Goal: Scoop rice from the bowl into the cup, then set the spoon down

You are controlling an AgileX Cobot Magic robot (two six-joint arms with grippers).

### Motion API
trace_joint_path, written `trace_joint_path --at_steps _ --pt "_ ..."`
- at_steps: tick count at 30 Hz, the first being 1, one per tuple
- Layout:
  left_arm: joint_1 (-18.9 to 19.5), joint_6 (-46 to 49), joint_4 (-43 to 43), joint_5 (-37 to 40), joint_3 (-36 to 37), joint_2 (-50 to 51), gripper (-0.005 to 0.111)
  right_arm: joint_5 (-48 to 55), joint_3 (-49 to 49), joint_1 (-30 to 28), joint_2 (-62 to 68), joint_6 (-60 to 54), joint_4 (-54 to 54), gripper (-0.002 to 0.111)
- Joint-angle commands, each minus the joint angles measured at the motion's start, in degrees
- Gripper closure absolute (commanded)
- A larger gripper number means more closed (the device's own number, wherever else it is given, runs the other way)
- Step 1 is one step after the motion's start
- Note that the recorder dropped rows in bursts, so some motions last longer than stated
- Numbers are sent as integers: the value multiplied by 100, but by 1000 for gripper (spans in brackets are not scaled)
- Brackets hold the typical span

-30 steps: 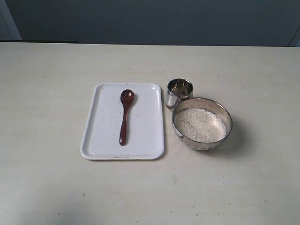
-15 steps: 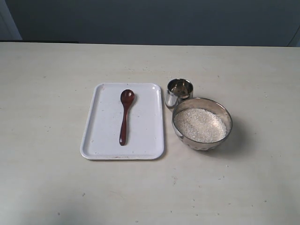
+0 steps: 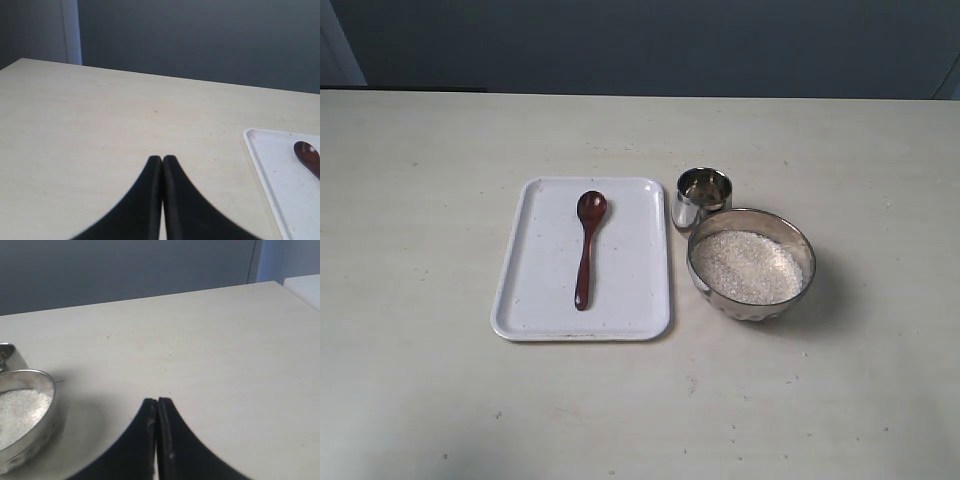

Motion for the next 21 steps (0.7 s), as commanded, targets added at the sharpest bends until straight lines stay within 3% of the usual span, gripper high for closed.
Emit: trace_joint_path --at_steps 1,13,21 --pt "-30 -13 14 -80 -23 -3 106 -42 35 -342 -32 -220 166 108" --pt "-30 -13 14 -80 -23 -3 106 46 50 -392 -32 -579 621 108" --pt "-30 -13 14 -80 -23 -3 106 232 50 -779 -32 -987 1068 108"
